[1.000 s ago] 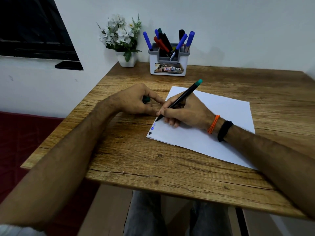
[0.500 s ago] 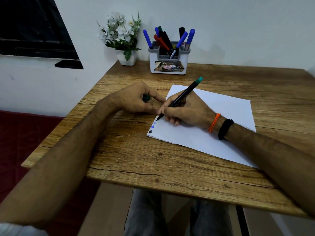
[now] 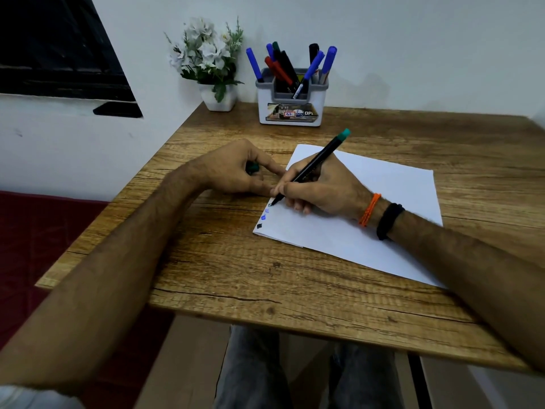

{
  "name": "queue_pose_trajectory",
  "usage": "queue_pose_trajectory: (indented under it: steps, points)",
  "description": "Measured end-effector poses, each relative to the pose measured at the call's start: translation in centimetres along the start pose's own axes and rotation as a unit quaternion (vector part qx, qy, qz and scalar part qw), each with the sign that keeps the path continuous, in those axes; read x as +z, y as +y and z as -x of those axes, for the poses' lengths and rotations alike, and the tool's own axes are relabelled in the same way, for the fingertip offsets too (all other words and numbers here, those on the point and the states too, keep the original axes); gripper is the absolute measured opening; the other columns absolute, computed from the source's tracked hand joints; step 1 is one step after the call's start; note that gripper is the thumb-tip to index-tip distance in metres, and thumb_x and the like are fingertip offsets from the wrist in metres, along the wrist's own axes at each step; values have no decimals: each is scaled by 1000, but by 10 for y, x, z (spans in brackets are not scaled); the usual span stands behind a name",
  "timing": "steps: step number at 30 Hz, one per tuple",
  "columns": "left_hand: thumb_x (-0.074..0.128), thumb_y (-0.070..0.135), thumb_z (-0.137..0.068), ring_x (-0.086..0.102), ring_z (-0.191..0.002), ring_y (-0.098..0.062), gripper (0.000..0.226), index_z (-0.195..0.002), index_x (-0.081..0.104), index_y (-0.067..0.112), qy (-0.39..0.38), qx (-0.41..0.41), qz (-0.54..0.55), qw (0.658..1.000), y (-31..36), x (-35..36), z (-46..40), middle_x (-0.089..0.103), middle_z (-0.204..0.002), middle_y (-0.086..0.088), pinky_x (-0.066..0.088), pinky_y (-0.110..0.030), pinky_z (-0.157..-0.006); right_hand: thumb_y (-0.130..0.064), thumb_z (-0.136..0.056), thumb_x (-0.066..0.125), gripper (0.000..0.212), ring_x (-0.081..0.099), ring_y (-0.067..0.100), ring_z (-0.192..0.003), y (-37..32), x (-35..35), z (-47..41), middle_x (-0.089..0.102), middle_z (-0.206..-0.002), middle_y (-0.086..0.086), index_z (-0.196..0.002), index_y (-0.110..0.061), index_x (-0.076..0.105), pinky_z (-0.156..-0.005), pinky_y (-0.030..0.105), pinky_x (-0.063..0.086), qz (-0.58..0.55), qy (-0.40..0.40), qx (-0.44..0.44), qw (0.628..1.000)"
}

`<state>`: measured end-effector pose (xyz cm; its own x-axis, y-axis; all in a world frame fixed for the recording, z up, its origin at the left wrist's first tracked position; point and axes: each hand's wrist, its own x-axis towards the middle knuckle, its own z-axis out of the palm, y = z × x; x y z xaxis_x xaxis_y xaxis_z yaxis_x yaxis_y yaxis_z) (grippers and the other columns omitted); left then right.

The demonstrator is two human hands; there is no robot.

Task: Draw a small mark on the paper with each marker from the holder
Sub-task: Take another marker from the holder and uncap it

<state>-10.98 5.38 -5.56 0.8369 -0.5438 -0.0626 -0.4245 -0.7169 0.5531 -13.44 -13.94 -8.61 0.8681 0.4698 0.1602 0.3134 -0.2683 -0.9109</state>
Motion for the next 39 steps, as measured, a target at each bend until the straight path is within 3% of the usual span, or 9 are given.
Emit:
queue_pose_trajectory:
  steps: [5,8,10,16,21,28,31,36,39]
  points:
    - [78,28,-78,50,-59,-8,36,-104,64,48,1,-4,22,1000,-9,0,-3,64,-67,-7,42,-25,-63,2,-86,65,10,60,9,-47,1,0,0,67,-57,2,-83,3,74,-46,19,48,-1,2,-1,1000]
    - [76,22,-80,50,-52,6,39,-114,64,36,-2,-1,14,1000,-4,0,-1,61,-55,20,38,-11,-58,2,-86,65,10,60,9,-47,1,-1,0,67,-58,3,-84,4,74,-46,19,48,1,1,-2,1000]
    - [76,22,-80,47,-48,7,40,-117,64,33,-2,-1,11,1000,-3,-1,0,55,-48,25,35,-11,-54,2,-86,64,10,60,8,-47,1,0,-1,67,-58,4,-84,4,74,-46,18,48,2,11,-3,1000]
    - [75,22,-81,46,-47,5,40,-117,63,34,-5,-8,17,1000,-5,0,-1,53,-46,21,36,-20,-59,2,-85,65,9,60,10,-47,2,0,-1,67,-59,6,-83,4,74,-46,19,48,-1,9,-6,1000]
    - [77,23,-79,47,-50,4,41,-115,64,36,-1,-3,22,1000,-7,0,-1,56,-52,20,37,-16,-58,2,-86,63,13,58,9,-46,0,0,0,66,-61,10,-79,1,74,-44,17,45,-28,20,-1,999]
    - [78,46,-67,45,-56,-7,43,-109,69,40,12,2,39,999,-12,3,-2,51,-57,14,39,-27,-61,0,-89,62,9,56,10,-48,1,-4,-2,64,-62,7,-88,4,70,-44,17,43,-142,53,9,988]
    - [80,34,-75,50,-58,-6,50,-121,63,33,53,-8,54,997,-13,0,-2,58,-65,8,42,-23,-62,0,-90,62,5,58,11,-48,-1,-6,-2,67,-65,7,-90,-3,66,-44,19,45,-198,69,10,978]
    - [63,9,-91,59,-71,10,28,-116,53,18,120,-9,140,983,-15,1,-2,64,-84,13,43,-14,-69,-11,-89,69,5,58,10,-51,-9,-15,-1,69,-69,2,-85,-11,67,-48,20,46,-171,120,2,978]
    - [53,6,-96,65,-88,-3,15,-108,55,15,135,7,139,981,-13,3,-2,72,-97,7,47,-22,-79,-18,-90,68,8,57,11,-52,-11,-23,0,70,-71,1,-87,-11,70,-50,21,45,-161,143,9,977]
